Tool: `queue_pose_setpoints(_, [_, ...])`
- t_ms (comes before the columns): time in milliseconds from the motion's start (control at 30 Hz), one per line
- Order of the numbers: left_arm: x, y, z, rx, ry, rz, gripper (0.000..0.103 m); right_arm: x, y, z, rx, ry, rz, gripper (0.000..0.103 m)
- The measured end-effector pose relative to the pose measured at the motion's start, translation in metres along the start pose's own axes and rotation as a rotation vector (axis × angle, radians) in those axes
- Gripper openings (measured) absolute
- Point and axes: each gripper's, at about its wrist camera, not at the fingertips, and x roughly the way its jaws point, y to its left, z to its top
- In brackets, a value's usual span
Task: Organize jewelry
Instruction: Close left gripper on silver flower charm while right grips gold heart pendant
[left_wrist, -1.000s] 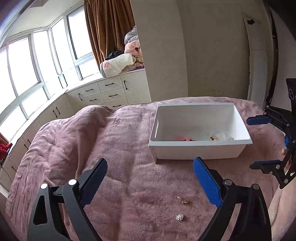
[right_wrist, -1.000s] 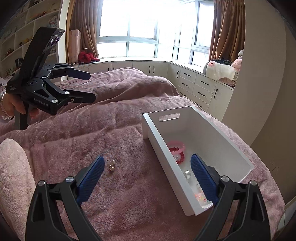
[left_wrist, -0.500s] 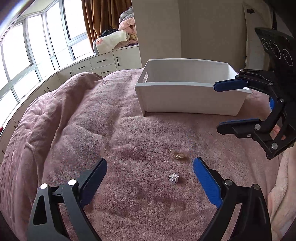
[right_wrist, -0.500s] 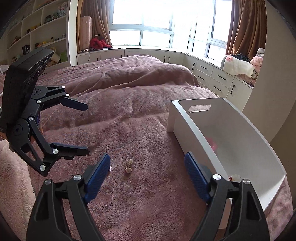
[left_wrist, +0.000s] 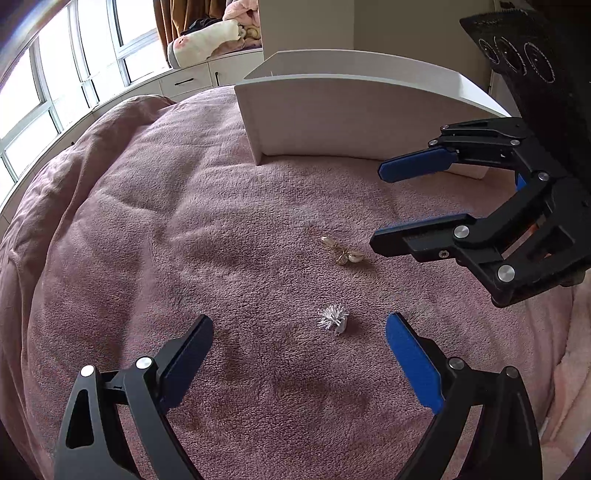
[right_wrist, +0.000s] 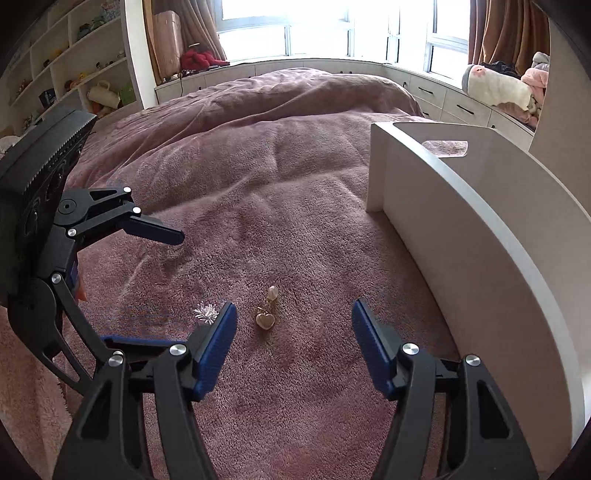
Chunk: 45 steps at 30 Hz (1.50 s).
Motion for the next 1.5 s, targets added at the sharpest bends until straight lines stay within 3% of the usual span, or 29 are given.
queue_pose_setpoints(167, [0.008,0.006,-0.003,-0.045,-0.002,-0.03,0.095,0.015,-0.002,-0.004,0.018,0.037,0.025,0.056])
queue_pose_setpoints(267, [0.011,0.011,-0.006,-0.087,-0.011,-0.045,0.083,0.02,-0.001,-0.005,0.023,0.045,0.033,0.054])
queue_pose_setpoints(433, [0.016,0.015,-0.009,-0.108,-0.012,-0.047,0.078,0.029,0.004,-0.008,-0.013,0.066,0.006,0.044])
queue_pose_setpoints(633, [0.02,0.015,-0.009,-0.132,-0.022,-0.074,0.05,0.034,0.002,-0.012,0.018,0.084,0.008,0.024])
queue_pose_setpoints(700, [0.022,0.015,-0.009,-0.138,-0.025,-0.094,0.037,0.035,0.001,-0.013,0.027,0.09,0.012,0.02])
queue_pose_setpoints(800, [0.024,0.012,-0.011,-0.121,-0.019,-0.112,0.026,0.034,-0.005,-0.014,0.071,0.095,0.035,0.018])
queue_pose_setpoints(1067, [0.019,0.009,-0.014,-0.134,-0.013,-0.12,0.025,0.031,-0.008,-0.013,0.102,0.09,0.058,0.012])
queue_pose_setpoints(1300, [0.015,0.01,-0.017,-0.148,-0.003,-0.115,0.025,0.037,-0.009,-0.009,0.115,0.113,0.059,0.016])
queue_pose_setpoints(1500, [0.024,0.021,-0.016,-0.219,0.019,-0.158,0.026,0.049,-0.008,-0.007,0.091,0.157,0.07,0.019])
